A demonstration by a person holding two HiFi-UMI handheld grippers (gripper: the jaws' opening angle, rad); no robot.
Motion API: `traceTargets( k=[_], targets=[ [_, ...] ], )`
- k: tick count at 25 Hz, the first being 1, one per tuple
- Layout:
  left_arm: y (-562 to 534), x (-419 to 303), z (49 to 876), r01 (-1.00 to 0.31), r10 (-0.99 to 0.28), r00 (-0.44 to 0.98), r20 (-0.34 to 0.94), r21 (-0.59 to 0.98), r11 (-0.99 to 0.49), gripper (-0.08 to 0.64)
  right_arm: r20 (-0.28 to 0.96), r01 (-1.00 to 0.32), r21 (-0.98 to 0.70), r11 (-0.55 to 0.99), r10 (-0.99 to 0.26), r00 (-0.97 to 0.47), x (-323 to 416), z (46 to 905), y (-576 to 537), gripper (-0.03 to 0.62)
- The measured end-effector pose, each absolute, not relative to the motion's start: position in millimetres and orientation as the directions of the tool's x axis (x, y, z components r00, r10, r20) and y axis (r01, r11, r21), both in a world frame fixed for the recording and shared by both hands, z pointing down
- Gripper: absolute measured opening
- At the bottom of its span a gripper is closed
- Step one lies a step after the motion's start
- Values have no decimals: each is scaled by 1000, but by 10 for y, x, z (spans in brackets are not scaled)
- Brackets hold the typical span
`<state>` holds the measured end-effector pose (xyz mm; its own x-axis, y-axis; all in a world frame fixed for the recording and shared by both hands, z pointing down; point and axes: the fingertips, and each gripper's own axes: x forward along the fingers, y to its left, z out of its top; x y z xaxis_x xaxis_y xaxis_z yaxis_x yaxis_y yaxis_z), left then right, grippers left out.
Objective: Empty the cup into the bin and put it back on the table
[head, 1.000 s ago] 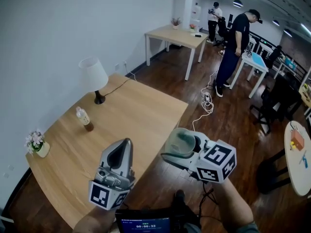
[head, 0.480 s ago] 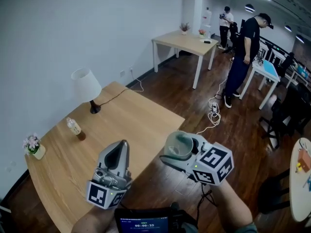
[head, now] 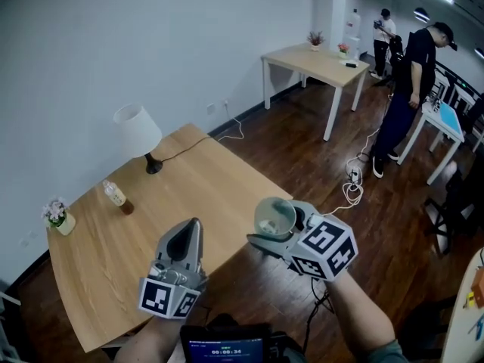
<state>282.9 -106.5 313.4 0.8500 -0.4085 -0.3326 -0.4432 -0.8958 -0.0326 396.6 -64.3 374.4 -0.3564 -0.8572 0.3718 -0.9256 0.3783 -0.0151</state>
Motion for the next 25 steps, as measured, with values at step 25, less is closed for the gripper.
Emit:
traceTargets(
  k=[25],
  targets=[
    [-2998, 3309, 4480, -648, -641, 762, 99, 157, -746, 2, 473, -909, -70, 411, -788, -393, 4467, 4757, -2313, 387]
  ],
)
